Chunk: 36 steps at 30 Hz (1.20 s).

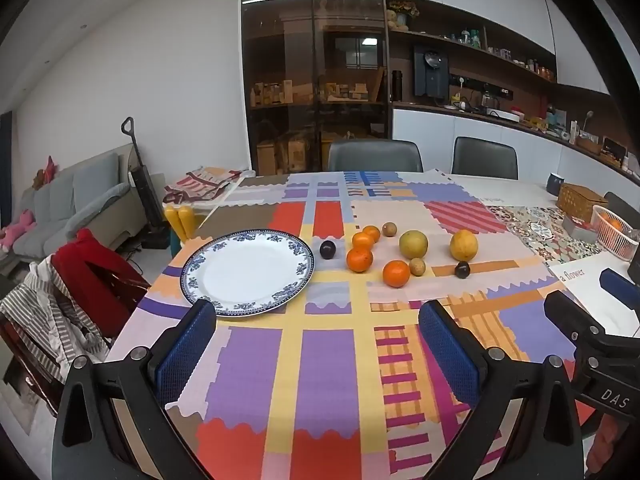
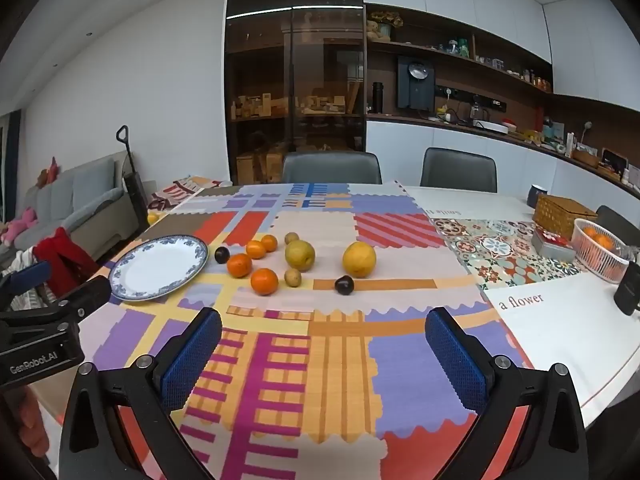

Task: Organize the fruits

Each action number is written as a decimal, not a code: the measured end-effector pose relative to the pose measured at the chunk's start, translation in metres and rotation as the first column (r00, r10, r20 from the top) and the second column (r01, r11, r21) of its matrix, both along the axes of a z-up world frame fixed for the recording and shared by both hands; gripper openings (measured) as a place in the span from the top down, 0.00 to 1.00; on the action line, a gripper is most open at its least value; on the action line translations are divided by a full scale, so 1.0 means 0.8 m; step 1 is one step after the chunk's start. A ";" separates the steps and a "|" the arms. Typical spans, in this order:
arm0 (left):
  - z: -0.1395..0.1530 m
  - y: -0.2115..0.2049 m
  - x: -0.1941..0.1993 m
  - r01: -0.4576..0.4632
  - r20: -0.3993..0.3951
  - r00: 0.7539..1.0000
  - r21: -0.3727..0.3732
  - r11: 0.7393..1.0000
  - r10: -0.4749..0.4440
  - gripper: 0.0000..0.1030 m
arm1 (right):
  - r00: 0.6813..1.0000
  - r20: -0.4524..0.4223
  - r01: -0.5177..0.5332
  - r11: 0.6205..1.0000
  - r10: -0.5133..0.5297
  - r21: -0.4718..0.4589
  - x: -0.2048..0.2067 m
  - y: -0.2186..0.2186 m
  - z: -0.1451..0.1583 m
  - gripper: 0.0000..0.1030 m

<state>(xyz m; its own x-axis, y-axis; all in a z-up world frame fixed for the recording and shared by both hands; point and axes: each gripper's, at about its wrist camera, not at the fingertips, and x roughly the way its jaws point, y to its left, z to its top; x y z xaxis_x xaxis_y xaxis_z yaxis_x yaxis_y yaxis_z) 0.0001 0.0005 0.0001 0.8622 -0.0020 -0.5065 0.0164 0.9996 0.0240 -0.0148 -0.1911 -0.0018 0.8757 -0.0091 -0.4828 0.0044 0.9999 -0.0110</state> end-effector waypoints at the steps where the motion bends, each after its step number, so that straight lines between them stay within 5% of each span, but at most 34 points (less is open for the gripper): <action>1: 0.000 0.000 0.000 0.000 0.004 1.000 0.002 1.000 0.000 0.00 | 1.000 -0.005 -0.001 1.000 0.001 -0.004 0.000 0.000 0.000 0.00; 36: 0.003 0.002 -0.003 0.007 0.021 1.000 0.029 1.000 -0.007 0.00 | 1.000 0.008 -0.005 1.000 0.005 0.013 0.001 0.001 -0.001 0.00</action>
